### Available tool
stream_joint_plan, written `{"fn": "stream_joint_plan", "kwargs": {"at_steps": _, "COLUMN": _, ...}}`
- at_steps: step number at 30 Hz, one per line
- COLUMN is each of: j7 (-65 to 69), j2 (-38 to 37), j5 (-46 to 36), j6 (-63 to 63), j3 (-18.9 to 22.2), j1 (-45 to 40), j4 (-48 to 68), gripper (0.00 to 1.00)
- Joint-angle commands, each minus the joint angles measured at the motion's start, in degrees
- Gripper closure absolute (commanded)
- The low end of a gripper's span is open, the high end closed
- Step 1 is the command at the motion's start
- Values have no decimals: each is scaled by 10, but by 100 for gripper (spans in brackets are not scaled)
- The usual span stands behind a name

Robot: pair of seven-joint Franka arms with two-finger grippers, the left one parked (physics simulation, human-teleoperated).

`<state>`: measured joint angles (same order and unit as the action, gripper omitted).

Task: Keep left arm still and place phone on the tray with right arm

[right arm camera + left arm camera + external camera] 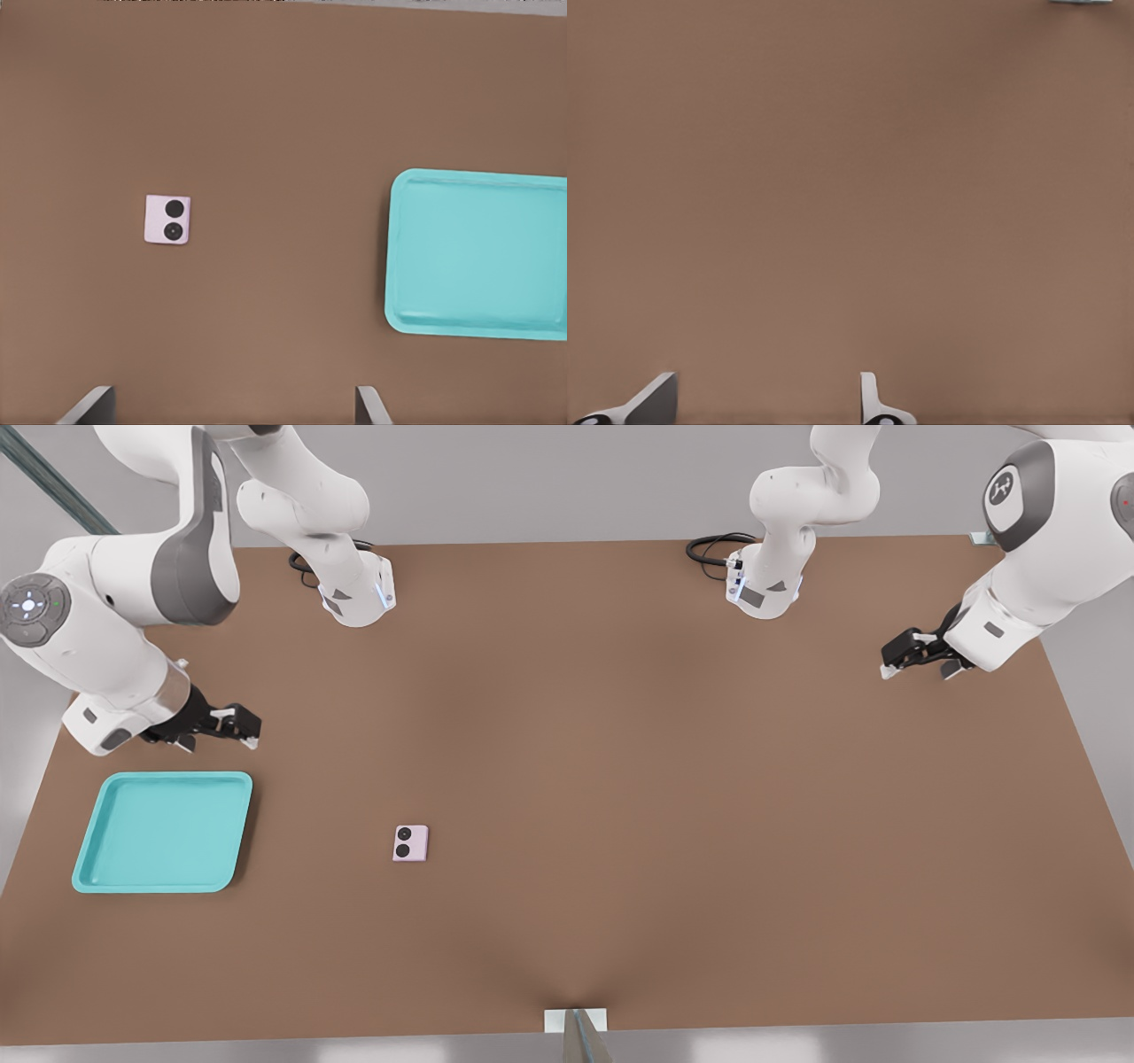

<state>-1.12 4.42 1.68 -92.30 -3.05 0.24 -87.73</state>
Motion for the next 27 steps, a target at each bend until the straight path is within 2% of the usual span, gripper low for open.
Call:
{"fn": "stream_joint_plan", "kwargs": {"at_steps": 1, "j7": -12, "j2": -3, "j5": 0, "j6": -16, "j3": 0, "j1": -1, "j4": -3, "gripper": 0}}
{"fn": "stream_joint_plan", "kwargs": {"at_steps": 4, "j7": -32, "j2": 50, "j5": 2, "j6": -36, "j3": -23, "j1": 9, "j4": 16, "gripper": 0}}
{"fn": "stream_joint_plan", "kwargs": {"at_steps": 6, "j7": -36, "j2": 156, "j5": 3, "j6": -59, "j3": -23, "j1": 41, "j4": 100, "gripper": 0}}
{"fn": "stream_joint_plan", "kwargs": {"at_steps": 10, "j7": -148, "j2": 294, "j5": 17, "j6": -240, "j3": -22, "j1": 107, "j4": 96, "gripper": 0}}
{"fn": "stream_joint_plan", "kwargs": {"at_steps": 15, "j7": -258, "j2": 338, "j5": 17, "j6": -311, "j3": -22, "j1": 132, "j4": 31, "gripper": 0}}
{"fn": "stream_joint_plan", "kwargs": {"at_steps": 19, "j7": -267, "j2": 367, "j5": 12, "j6": -362, "j3": -21, "j1": 109, "j4": -3, "gripper": 0}}
{"fn": "stream_joint_plan", "kwargs": {"at_steps": 22, "j7": -267, "j2": 362, "j5": 11, "j6": -432, "j3": -21, "j1": 110, "j4": -73, "gripper": 0}}
{"fn": "stream_joint_plan", "kwargs": {"at_steps": 27, "j7": -267, "j2": 379, "j5": 11, "j6": -465, "j3": -21, "j1": 108, "j4": -74, "gripper": 0}}
